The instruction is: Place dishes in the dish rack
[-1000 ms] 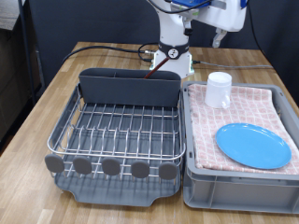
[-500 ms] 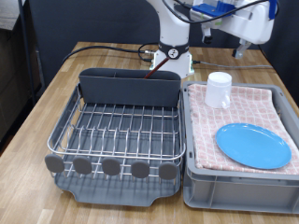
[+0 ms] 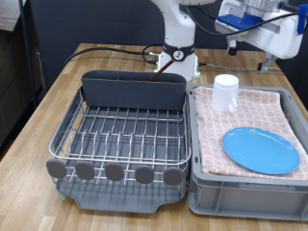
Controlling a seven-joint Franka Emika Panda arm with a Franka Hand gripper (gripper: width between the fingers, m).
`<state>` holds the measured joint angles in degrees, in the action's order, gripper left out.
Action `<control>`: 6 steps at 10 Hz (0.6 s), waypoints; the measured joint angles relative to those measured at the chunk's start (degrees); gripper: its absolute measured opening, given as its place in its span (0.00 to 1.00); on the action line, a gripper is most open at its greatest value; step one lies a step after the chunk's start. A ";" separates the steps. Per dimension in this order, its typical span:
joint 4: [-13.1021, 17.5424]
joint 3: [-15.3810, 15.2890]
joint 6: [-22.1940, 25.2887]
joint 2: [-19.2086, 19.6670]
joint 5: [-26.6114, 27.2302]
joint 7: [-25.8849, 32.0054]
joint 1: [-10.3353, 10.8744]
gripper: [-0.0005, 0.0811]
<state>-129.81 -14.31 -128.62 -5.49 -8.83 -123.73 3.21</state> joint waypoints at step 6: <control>-9.51 1.43 -32.18 7.52 -3.20 0.87 -0.94 0.99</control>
<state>-139.31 -12.88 -160.81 2.02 -12.03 -122.85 2.27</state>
